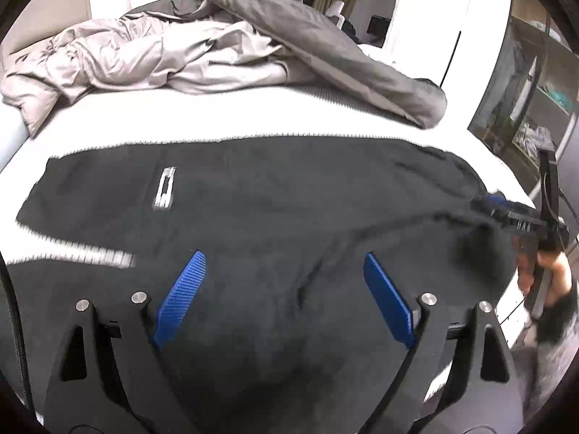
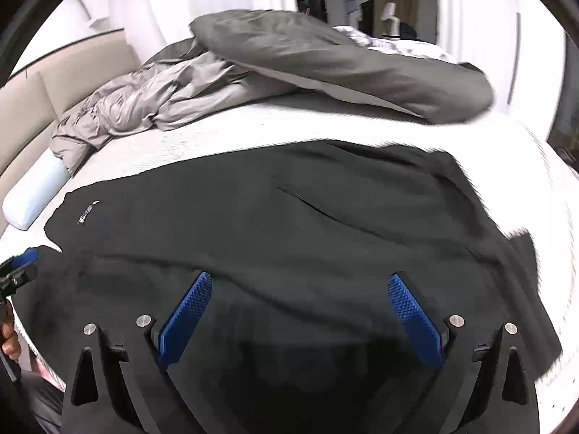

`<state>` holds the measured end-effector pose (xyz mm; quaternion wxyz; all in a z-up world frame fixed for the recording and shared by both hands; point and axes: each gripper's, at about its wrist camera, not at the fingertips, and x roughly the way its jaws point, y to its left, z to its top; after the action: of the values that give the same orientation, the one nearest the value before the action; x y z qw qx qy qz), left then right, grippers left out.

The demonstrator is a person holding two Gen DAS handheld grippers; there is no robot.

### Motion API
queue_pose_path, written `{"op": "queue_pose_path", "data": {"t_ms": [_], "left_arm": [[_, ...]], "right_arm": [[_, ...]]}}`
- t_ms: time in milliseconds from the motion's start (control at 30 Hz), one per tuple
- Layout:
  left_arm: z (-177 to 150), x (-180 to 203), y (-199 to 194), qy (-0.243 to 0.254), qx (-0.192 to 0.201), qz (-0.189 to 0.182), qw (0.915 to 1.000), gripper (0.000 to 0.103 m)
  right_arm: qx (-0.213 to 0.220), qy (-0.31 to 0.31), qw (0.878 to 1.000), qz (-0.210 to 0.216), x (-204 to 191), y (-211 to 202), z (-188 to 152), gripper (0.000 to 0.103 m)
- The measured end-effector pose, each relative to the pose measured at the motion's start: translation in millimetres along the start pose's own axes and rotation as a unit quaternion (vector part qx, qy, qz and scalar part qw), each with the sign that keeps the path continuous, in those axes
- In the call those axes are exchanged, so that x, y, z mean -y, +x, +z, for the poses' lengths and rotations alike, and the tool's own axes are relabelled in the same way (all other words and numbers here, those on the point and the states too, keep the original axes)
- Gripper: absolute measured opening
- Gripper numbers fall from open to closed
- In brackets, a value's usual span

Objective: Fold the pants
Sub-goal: 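Lower both grippers onto the sweatpants waistband edge to grasp it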

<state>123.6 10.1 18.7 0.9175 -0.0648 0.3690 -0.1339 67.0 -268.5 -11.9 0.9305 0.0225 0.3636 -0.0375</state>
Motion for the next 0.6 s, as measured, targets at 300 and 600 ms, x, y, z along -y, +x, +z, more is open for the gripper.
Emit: {"op": "queue_pose_path", "data": {"t_ms": [300, 600], "left_arm": [[61.1, 29.5, 111.7, 0.055, -0.059, 0.038, 0.9960, 0.088], [40.2, 11.4, 163.9, 0.104, -0.145, 0.028, 0.9836, 0.087]], "right_arm": [[-0.084, -0.057, 0.994, 0.033, -69.5, 96.6, 51.7, 0.100], [-0.143, -0.132, 0.980, -0.044, -32.0, 141.0, 41.4, 0.102]]}}
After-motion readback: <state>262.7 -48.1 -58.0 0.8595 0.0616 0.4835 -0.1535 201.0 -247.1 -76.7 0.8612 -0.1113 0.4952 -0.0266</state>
